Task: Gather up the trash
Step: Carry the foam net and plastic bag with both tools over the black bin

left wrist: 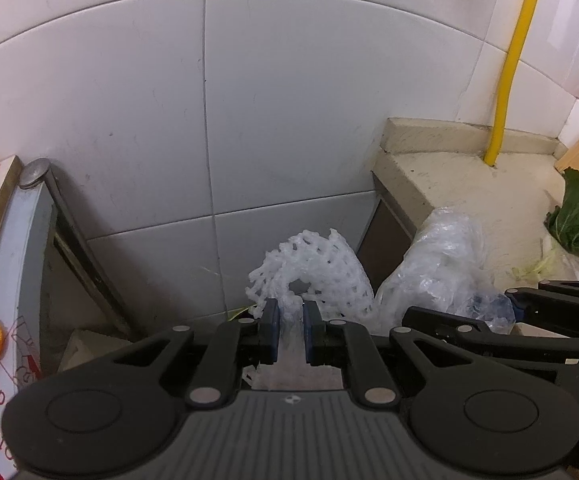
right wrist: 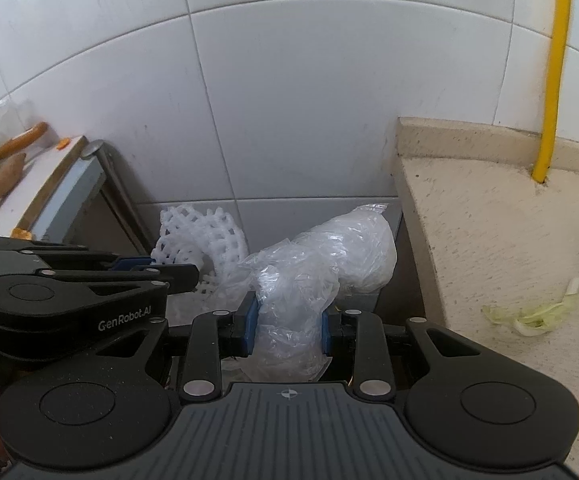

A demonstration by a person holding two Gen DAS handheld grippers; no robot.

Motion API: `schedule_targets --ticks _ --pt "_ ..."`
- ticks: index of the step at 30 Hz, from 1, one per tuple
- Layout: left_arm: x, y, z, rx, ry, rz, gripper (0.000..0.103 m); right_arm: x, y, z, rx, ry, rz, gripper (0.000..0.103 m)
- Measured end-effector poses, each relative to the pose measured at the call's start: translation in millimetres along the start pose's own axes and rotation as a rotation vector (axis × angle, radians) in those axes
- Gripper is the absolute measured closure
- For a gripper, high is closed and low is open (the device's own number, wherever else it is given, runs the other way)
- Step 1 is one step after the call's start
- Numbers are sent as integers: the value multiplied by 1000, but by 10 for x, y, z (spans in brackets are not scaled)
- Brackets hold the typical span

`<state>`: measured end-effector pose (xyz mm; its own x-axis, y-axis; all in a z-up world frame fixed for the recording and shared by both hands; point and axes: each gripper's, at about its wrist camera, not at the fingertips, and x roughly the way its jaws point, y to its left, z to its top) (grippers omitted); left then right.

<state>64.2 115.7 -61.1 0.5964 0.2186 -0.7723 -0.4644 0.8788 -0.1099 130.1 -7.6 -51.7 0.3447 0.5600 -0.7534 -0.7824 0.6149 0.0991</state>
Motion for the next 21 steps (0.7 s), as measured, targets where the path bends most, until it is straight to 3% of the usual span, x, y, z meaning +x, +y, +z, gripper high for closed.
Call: schedule_targets --ticks 21 --pt "454 88 -45 -16 110 1 95 441 -90 -61 13 95 10 67"
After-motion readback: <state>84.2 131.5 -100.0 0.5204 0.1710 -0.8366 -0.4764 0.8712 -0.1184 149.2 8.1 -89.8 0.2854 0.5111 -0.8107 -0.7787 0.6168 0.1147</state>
